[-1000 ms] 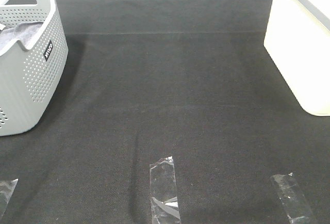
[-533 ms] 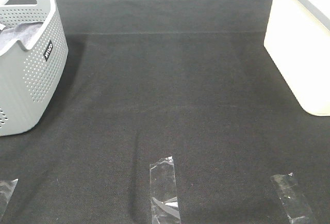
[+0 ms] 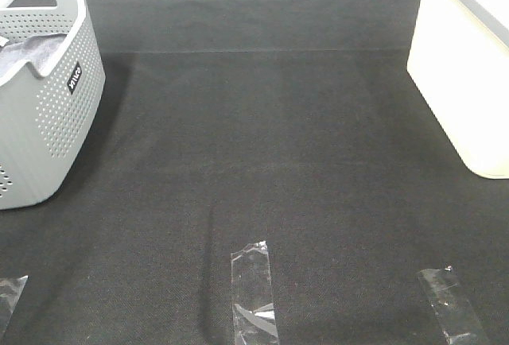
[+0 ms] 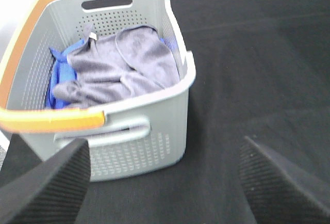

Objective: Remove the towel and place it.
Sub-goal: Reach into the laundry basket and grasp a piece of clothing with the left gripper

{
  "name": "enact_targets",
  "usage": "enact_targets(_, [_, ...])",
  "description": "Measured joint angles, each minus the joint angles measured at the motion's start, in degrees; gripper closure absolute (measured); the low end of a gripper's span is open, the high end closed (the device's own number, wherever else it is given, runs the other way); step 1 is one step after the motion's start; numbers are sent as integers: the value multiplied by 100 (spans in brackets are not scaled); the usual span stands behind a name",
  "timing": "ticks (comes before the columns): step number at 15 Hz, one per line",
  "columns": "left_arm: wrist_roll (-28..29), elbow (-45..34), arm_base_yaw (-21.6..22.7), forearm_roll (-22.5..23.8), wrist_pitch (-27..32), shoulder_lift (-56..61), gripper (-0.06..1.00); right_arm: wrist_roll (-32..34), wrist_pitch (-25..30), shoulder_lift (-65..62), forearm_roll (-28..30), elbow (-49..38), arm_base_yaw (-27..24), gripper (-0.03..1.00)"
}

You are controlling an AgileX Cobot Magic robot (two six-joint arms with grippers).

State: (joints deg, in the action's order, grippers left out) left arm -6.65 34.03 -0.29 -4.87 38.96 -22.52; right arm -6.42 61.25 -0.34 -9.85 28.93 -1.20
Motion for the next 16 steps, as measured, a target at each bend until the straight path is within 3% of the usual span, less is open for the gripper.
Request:
enact_targets(1, [0, 0, 0, 0, 0, 0, 19, 0, 0, 0, 0, 0, 0, 23])
enact_targets(3, [6, 653, 0, 29, -413, -1415, 19, 0, 0, 0, 0, 0, 0, 23])
enact_targets(5, [29, 1398, 0, 143, -418, -2555, 19, 0, 0, 0, 0, 0, 0, 23])
enact_targets(10, [292, 3300, 11, 865, -401, -4847, 19, 0, 0, 0, 0, 0, 0, 23])
enact_targets(13, [917, 4406, 252, 1398, 0, -6050, 23, 0, 0, 0, 0, 0, 0, 23])
enact_targets(16, [1037, 5329, 407, 1541, 407, -7065, 31, 0, 0, 0, 0, 0, 0, 23])
